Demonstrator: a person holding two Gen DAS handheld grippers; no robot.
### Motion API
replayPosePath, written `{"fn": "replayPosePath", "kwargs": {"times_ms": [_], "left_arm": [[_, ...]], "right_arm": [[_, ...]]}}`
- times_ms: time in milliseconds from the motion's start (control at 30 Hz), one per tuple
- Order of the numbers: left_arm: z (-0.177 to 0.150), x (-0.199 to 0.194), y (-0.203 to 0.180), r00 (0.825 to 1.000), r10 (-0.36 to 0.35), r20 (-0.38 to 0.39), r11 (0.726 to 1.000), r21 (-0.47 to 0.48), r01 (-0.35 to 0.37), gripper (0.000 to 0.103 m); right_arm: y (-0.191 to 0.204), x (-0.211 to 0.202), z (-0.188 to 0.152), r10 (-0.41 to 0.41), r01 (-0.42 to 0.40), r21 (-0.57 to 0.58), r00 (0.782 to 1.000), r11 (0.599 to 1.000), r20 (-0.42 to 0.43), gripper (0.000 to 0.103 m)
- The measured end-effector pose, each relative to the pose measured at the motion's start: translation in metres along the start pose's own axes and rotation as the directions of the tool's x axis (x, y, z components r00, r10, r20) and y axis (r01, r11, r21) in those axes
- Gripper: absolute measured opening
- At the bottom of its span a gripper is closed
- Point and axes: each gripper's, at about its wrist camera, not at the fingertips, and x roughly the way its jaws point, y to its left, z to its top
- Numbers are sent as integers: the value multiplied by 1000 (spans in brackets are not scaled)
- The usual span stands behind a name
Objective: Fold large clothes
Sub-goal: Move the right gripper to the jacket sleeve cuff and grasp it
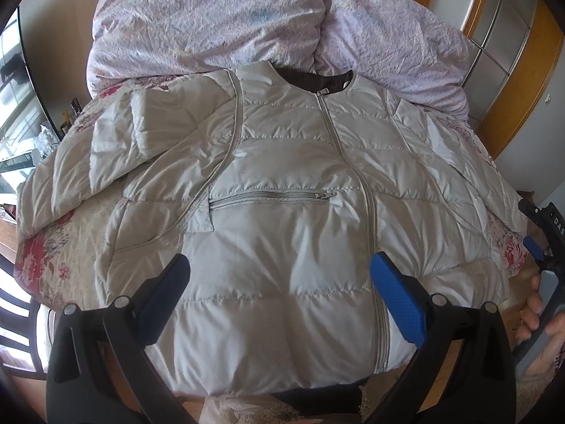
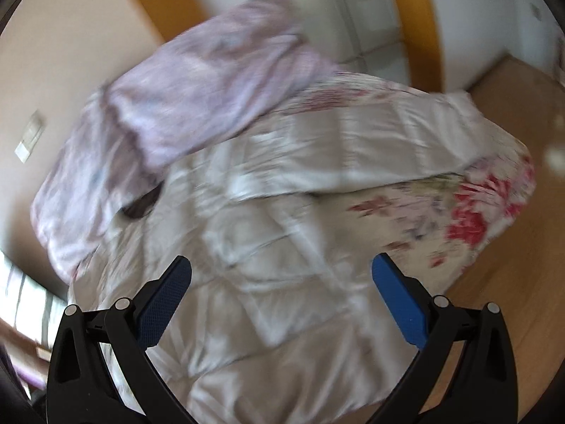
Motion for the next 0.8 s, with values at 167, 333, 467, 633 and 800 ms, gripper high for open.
{"fn": "replayPosePath", "kwargs": {"times_ms": [167, 333, 467, 633, 800], "left_arm": [[8, 17, -1, 1000, -18, -19, 1000, 13, 18, 101], [15, 31, -2, 999, -24, -25, 999, 27, 24, 101], [21, 42, 0, 999, -36, -31, 999, 20, 36, 101], [28, 52, 3, 999, -31, -27, 999, 14, 32, 101], [33, 61, 2, 1000, -10, -25, 1000, 22, 11, 101]], "right_arm": [[-67, 25, 23, -31, 35, 232, 999, 972, -21, 96], [-112, 49, 39, -34, 49, 370, 998, 928, -46, 84], [-146, 68, 53, -33, 55, 477, 998, 877, -54, 72], [-176, 76, 65, -60, 57, 567, 998, 822, -13, 65], [-194, 76, 78, -120, 80, 596, 992, 799, 27, 51]]}}
